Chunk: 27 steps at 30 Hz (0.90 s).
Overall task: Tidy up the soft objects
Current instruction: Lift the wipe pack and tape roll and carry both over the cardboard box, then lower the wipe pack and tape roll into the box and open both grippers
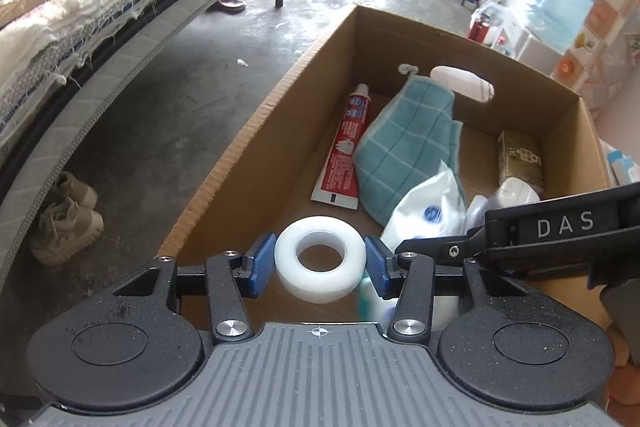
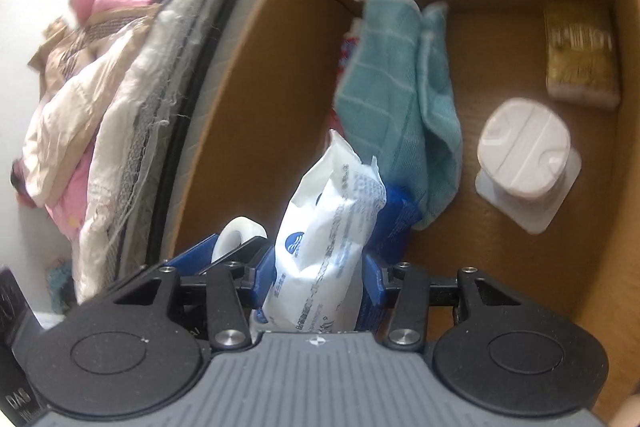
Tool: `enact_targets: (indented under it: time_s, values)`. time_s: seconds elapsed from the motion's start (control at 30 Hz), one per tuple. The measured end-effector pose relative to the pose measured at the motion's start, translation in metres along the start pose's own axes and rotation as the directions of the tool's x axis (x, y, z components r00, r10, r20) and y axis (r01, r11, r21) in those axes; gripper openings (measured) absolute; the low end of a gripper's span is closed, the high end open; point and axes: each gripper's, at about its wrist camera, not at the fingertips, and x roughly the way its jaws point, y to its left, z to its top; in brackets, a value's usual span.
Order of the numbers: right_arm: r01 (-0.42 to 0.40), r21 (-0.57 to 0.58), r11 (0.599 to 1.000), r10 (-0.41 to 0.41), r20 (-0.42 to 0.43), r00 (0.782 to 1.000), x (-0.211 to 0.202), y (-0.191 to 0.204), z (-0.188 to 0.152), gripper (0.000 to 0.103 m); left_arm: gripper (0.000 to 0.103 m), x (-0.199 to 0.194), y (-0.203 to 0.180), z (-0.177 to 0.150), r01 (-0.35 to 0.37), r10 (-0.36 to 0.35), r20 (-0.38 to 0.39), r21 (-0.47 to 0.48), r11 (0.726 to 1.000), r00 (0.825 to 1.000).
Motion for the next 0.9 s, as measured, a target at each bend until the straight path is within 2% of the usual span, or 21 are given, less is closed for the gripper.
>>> enact_targets:
  time_s: [0.1, 0.4, 0.77, 0.9]
  values:
    - [-0.012, 0.022, 1.000, 0.012, 0.000, 1.000, 0.003, -0.007, 0.002, 0.050, 0.048, 0.008, 0.004, 0.002, -0.022, 0.021, -0.019, -0.020, 1.000, 1.000]
    - [0.006, 0.012, 1.000, -0.006, 0.003, 1.000, 0.002, -0.005, 0.004, 0.050, 0.050, 0.010, 0.014, 0.002, -0.071, 0.071, 0.017, -0.036, 0.997, 0.997]
    - [0.024, 0.001, 1.000, -0.024, 0.009, 1.000, 0.000, 0.000, 0.005, 0.051, 0.053, 0.002, 0.014, -0.001, -0.022, 0.024, 0.027, -0.068, 0.997, 0.999]
    - [0.025, -0.006, 1.000, -0.025, 0.033, 0.999, -0.007, 0.002, 0.003, 0.055, 0.054, 0.005, 0.010, -0.004, 0.025, -0.025, -0.011, -0.064, 0.998, 1.000]
